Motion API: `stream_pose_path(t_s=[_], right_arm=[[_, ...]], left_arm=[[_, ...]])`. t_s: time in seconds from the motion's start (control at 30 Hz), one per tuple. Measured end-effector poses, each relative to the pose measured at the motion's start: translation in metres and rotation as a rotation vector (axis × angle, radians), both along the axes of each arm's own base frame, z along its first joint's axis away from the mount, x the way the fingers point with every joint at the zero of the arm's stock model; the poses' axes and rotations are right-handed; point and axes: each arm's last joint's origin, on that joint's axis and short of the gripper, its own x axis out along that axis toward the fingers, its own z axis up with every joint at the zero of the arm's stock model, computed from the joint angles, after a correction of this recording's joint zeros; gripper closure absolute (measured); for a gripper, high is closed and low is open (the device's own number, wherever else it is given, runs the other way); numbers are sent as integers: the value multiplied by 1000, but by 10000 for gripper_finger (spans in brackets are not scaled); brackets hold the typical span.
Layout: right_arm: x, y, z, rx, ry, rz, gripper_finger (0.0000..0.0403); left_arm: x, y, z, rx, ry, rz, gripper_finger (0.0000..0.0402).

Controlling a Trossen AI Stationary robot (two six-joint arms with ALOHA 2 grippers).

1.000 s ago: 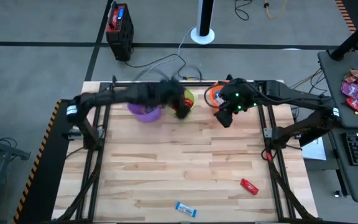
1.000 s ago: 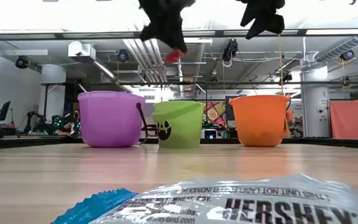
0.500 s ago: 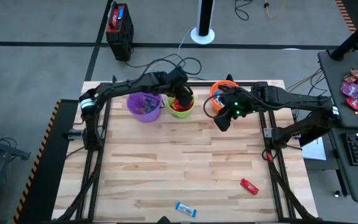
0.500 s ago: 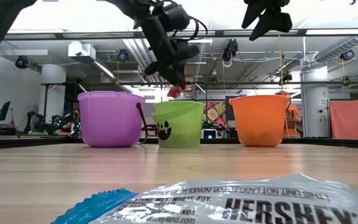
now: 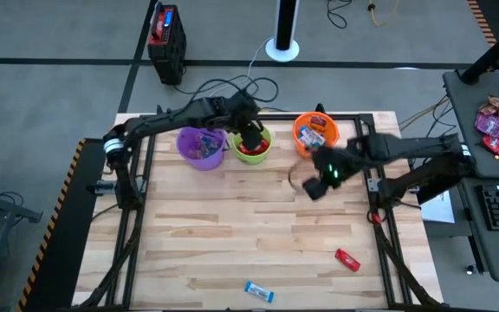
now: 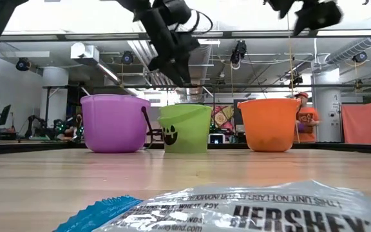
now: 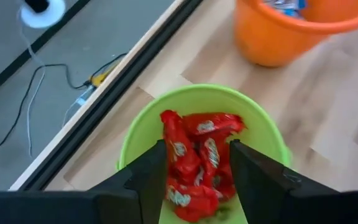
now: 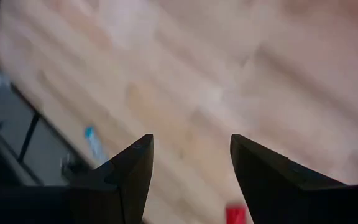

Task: Sort candy by brand, put in halloween buckets
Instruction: Put the red chocolate bar into the green bucket

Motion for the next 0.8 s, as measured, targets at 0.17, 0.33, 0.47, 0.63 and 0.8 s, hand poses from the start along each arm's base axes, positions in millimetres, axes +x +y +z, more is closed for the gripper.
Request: stream_pose_path(t_s=[0.17,0.33,0.47,0.63,0.8], right_arm=[[-7,48,-23,94,122,40,197],[-30,93,-68,143,316,75,197],[-49,115,-107,161,416,61,197],[-60,132,-151,181,499,109,197],[-54,149,-179,215,514,168,197]], left_arm=[[-14,-18,27,-1,-38,-94,244],[-30,-41,58,65,-78,-200,243],[-43,-56,80,114,-126,-256,243],[-59,-65,100,144,-184,-275,243],[-74,-71,112,126,-218,-313,243]])
